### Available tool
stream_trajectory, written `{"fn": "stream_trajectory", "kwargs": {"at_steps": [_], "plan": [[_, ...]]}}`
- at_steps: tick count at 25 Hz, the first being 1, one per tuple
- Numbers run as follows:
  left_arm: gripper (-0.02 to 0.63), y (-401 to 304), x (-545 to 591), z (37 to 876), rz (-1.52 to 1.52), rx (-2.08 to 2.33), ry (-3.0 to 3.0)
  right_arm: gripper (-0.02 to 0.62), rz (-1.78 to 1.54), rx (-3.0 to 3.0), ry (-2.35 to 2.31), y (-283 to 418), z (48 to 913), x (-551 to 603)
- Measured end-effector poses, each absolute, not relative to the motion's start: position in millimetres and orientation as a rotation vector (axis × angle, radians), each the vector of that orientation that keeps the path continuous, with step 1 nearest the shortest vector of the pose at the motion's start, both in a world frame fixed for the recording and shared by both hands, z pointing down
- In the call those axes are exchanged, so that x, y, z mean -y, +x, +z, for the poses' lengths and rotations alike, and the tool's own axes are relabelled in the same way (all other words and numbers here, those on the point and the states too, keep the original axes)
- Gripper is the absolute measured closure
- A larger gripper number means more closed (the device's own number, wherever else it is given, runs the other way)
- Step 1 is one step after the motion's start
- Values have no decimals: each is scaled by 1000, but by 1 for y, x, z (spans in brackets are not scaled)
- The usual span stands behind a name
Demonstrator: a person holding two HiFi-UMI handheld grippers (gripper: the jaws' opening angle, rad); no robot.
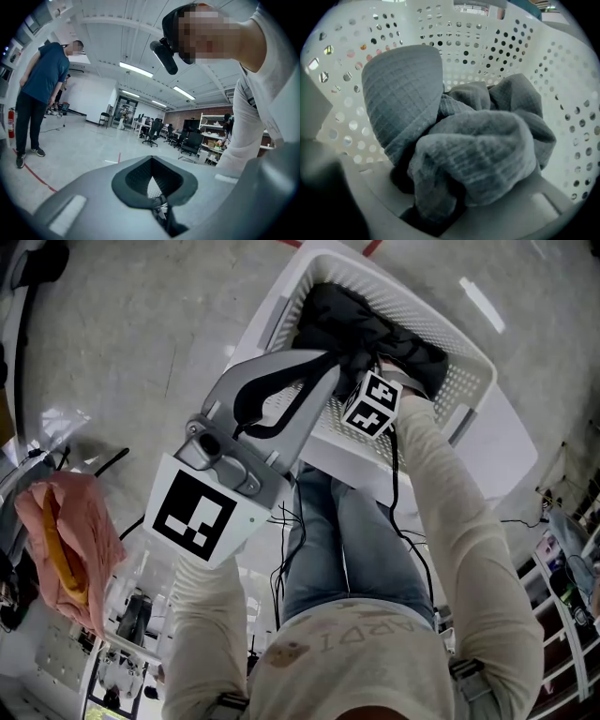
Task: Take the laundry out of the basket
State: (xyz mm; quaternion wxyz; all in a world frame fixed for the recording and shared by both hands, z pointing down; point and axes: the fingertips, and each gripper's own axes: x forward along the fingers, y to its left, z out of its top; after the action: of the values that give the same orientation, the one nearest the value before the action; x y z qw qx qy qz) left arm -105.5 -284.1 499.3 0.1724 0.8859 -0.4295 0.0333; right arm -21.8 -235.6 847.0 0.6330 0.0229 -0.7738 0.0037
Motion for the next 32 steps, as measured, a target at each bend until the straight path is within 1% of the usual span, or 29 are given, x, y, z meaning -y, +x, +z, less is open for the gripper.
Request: {"fn": "stream_trajectory", "kwargs": {"at_steps": [1, 4, 8, 12, 18, 25, 32], "plan": [[606, -106, 282, 498, 100, 1223, 2514, 365, 18, 1779, 57, -22, 844, 237], [606, -106, 274, 494, 114, 1236, 2515, 386, 44, 1827, 64, -24, 828, 237], [606, -104, 268, 480, 134, 1251, 2537, 391, 98, 1950, 123, -33, 784, 248], [606, -97, 260, 456, 128, 1272, 2547, 393, 159, 2098, 200, -42, 719, 257], [606, -95, 251, 407, 121, 1322, 2591, 393, 160, 2271, 316, -52, 621, 267], [606, -82, 230, 341, 73, 1379, 2643, 391, 212, 2467, 484, -39, 500, 261], [606, -64, 205, 278, 24, 1411, 2703, 390, 196, 2612, 660, -13, 394, 240]]}}
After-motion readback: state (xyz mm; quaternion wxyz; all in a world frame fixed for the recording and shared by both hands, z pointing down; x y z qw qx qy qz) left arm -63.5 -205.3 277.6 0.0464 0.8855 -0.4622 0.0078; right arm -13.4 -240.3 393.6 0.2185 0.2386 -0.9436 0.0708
